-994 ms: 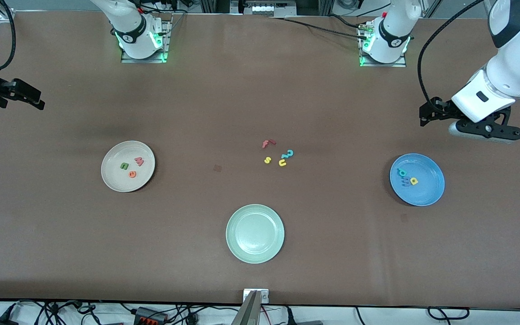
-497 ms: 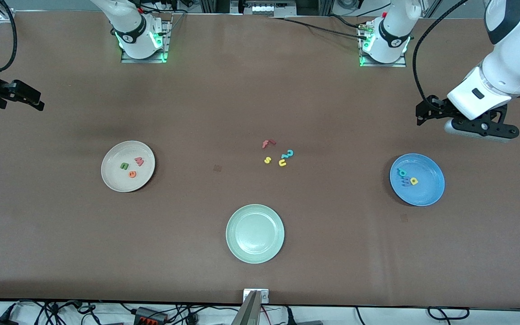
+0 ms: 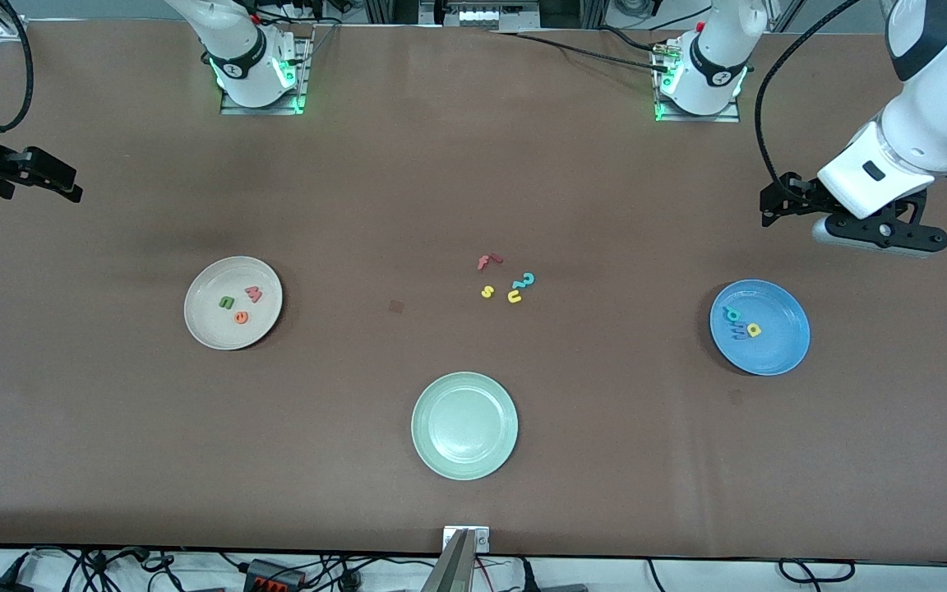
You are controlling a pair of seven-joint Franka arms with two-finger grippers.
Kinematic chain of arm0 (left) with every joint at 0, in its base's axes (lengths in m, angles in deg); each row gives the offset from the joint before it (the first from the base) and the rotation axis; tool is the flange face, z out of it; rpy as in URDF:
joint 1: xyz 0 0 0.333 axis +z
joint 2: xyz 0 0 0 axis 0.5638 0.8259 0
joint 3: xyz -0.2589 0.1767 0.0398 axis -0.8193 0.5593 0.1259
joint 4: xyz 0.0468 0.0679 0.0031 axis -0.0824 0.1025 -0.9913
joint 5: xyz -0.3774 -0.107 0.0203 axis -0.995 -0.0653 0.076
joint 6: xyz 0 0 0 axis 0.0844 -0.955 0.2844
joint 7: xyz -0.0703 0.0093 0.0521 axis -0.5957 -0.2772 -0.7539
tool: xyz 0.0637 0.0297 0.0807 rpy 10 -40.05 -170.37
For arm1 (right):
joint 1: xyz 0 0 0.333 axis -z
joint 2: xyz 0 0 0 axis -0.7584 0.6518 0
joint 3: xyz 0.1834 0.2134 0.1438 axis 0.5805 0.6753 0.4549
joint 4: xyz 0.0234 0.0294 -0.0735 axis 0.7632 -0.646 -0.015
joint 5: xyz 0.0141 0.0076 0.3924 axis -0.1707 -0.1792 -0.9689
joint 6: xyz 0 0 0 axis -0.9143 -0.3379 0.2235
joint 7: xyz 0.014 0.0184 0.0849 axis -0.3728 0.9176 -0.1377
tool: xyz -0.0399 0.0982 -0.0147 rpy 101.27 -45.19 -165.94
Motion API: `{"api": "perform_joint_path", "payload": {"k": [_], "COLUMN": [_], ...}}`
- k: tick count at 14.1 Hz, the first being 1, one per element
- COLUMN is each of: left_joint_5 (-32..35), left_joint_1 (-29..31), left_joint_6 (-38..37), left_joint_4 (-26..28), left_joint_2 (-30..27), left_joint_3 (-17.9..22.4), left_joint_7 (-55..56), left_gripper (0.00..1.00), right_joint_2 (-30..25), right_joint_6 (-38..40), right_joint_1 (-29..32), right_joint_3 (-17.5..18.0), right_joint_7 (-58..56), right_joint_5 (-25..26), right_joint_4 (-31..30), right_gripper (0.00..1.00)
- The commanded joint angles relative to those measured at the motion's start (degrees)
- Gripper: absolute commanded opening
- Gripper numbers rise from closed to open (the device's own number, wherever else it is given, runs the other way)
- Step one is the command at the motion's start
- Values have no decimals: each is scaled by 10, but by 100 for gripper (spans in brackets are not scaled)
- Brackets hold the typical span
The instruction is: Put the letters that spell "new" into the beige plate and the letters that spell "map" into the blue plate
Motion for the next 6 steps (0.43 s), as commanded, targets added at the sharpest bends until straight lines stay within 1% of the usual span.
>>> {"api": "perform_joint_path", "payload": {"k": [1, 6], "left_joint_5": [11, 11], "left_joint_1": [3, 0], "left_joint_6": [-15, -16], "left_joint_4": [-16, -18], "left_joint_2": [5, 5], "left_joint_3": [-5, -6], "left_joint_7": [2, 3], "left_gripper": [100, 100], "right_joint_2": [-6, -6], "right_joint_6": [-7, -6], "right_joint_1": [6, 6], "right_joint_3": [6, 6], "right_joint_7": [-3, -3], "right_joint_5": [7, 8], "right_joint_4": [-8, -8], "right_gripper": [100, 100]}}
